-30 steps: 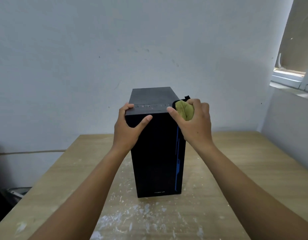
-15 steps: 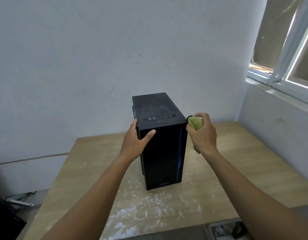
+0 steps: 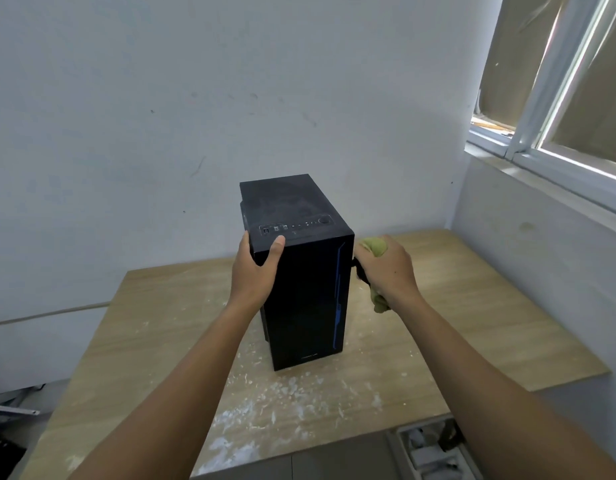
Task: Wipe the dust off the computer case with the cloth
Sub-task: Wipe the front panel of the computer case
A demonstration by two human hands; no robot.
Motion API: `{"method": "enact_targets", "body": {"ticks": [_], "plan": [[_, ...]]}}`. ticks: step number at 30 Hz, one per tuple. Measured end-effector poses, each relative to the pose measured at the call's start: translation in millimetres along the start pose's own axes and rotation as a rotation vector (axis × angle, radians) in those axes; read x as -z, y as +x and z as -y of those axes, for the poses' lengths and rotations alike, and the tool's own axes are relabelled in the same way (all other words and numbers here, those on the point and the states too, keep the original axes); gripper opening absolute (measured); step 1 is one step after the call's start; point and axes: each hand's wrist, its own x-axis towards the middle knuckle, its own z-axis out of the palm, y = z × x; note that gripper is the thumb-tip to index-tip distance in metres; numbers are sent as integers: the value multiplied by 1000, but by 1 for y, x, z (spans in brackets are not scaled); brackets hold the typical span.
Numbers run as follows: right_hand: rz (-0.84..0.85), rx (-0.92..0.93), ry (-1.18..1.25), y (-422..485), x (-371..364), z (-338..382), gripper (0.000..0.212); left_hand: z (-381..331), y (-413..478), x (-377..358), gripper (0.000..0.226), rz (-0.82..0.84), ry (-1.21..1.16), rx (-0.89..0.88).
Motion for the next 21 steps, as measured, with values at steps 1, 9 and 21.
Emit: {"method": "enact_targets", "body": {"ticks": [1, 9, 21], "plan": [[56, 14, 17, 2, 0, -1, 22, 1, 1, -2, 50, -12, -2, 2], [294, 105, 25, 18, 4, 3, 34, 6, 9, -16, 48, -131, -40, 30], [152, 163, 117, 24, -19, -13, 41, 13, 11, -28, 53, -228, -94, 50]]}}
